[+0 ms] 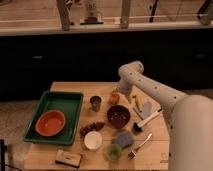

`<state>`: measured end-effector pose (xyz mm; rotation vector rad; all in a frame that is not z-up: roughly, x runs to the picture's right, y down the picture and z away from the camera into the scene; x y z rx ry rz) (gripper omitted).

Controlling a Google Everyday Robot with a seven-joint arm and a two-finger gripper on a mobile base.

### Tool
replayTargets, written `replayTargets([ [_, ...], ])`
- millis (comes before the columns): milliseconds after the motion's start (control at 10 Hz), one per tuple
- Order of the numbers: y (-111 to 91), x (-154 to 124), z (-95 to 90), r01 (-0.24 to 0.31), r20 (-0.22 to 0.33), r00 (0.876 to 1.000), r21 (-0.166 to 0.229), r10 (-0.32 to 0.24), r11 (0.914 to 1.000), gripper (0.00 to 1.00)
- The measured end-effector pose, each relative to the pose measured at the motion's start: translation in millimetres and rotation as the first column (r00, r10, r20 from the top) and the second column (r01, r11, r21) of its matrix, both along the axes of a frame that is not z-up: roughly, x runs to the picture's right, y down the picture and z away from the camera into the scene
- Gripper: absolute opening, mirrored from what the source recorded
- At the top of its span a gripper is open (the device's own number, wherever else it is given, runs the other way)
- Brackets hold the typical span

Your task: Place apple in paper cup

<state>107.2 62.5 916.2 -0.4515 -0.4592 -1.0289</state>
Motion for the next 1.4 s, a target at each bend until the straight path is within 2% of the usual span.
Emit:
replayTargets([
  [200, 3.4, -12.0, 10.4, 0.011, 0.031, 0.999, -0.004, -0.011, 0.9999, 0.8],
  [400, 4.0, -16.5, 15.3, 0.015, 0.04, 0.999, -0.007, -0.015, 0.9999, 0.8],
  [600, 4.4, -17.8, 21.4, 0.019, 0.04, 0.999, -0.013, -0.019, 0.9997, 0.75],
  [1100, 6.1, -9.6, 38.0, 0.007, 0.004, 1.0, -0.035, -0.007, 0.9994, 0.26],
  [1300, -3.4, -14.9, 28.9, 0.013, 0.014, 1.0, -0.024, -0.012, 0.9996, 0.06],
  [1400, -9.3, -16.6, 21.8, 0.018, 0.018, 1.0, -0.02, -0.017, 0.9996, 0.01],
])
